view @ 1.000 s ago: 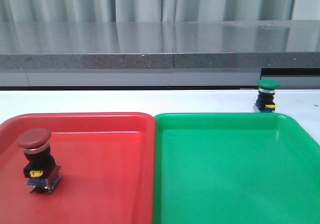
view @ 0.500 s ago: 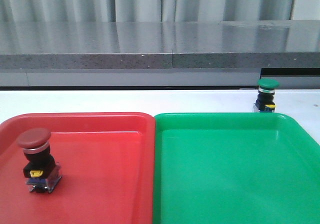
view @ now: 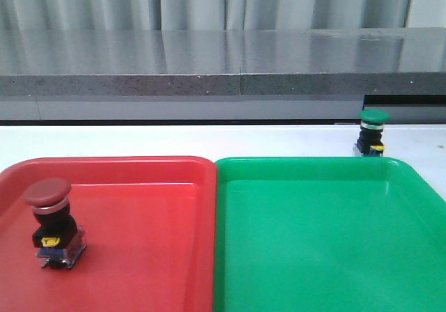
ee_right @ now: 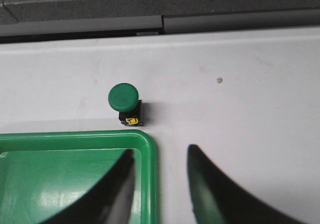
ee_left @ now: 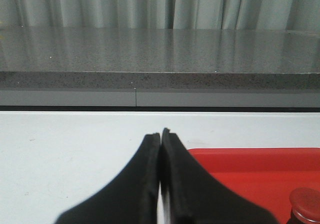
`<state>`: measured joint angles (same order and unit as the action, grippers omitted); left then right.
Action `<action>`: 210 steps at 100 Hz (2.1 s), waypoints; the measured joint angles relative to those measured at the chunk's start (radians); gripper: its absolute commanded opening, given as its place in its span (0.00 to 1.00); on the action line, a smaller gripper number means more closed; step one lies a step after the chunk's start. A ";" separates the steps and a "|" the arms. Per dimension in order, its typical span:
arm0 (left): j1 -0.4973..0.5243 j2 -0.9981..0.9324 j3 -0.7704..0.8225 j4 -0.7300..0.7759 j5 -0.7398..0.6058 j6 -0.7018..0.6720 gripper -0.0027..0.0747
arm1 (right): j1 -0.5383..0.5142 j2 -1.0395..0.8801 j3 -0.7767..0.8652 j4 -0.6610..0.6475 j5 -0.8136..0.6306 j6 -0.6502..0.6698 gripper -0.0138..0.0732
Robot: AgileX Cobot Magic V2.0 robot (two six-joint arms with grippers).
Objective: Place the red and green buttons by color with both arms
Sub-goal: 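Lower the right gripper over the green push button and close on it, then lift the green push button with the right gripper toward the green tray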
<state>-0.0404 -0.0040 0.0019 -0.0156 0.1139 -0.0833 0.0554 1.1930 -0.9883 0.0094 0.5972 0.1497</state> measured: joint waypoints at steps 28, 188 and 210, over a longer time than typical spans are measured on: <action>0.000 0.000 0.000 0.000 0.000 0.000 0.01 | 0.042 0.286 -0.177 0.026 0.051 0.000 0.91; 0.000 0.000 0.000 0.000 0.000 0.000 0.01 | 0.105 0.622 -0.646 0.030 0.350 0.036 0.40; 0.000 0.000 0.000 0.000 0.000 0.000 0.01 | 0.205 0.510 -0.568 0.021 0.357 0.073 0.40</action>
<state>-0.0404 -0.0040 0.0019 -0.0156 0.1139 -0.0828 0.2606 1.7030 -1.5564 0.0304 0.9545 0.2224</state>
